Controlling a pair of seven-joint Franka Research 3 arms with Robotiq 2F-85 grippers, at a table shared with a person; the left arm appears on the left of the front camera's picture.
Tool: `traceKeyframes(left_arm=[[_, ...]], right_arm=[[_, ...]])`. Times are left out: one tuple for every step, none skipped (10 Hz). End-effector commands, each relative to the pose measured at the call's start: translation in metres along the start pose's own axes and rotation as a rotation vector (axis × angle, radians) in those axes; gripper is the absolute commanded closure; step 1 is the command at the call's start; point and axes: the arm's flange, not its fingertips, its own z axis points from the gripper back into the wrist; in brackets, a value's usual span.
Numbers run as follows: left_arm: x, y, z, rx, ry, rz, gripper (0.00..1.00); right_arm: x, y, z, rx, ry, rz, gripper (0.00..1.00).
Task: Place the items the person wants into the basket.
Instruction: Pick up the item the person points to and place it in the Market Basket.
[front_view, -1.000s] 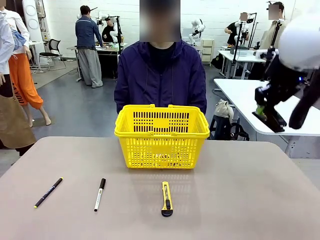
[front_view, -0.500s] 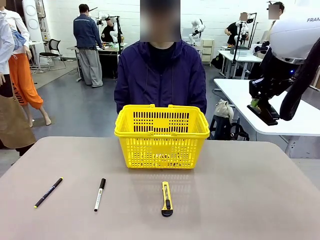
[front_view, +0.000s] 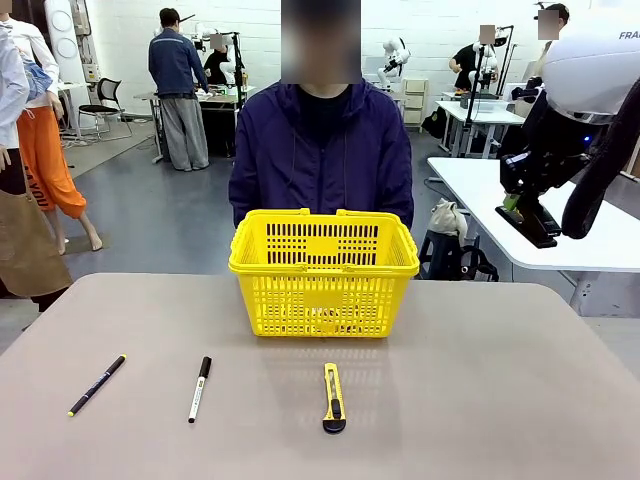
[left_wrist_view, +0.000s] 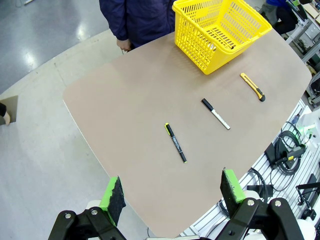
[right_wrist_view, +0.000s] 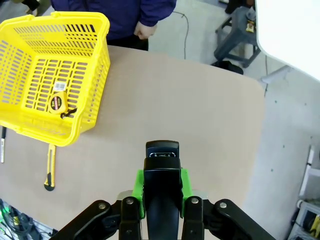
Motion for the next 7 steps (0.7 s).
traceKeyframes(left_arm=[[-0.001, 0.000, 0.001, -0.014, -0.013, -0.008, 0.00], [-0.001, 0.000, 0.001, -0.014, -0.013, -0.008, 0.00], [-0.001, 0.000, 0.001, -0.014, -0.013, -0.008, 0.00], [-0.001, 0.000, 0.001, -0.014, -0.013, -0.008, 0.00], [-0.001, 0.000, 0.001, -0.014, -0.013, -0.008, 0.00], [-0.001, 0.000, 0.001, -0.014, -0.013, -0.008, 0.00], [-0.001, 0.000, 0.001, -0.014, -0.013, -0.008, 0.00]], right_arm=[[0.022, 0.028, 0.002, 0.085, -0.021, 0.134, 0.68], [0.048, 0.056, 0.005, 0.160, -0.084, 0.231, 0.68], [0.068, 0.081, 0.001, 0.242, -0.121, 0.306, 0.68], [0.085, 0.105, -0.010, 0.296, -0.117, 0.368, 0.68], [0.101, 0.126, -0.024, 0.329, -0.113, 0.416, 0.68], [0.117, 0.149, -0.042, 0.349, -0.088, 0.471, 0.68], [0.128, 0.169, -0.056, 0.369, -0.072, 0.541, 0.68]])
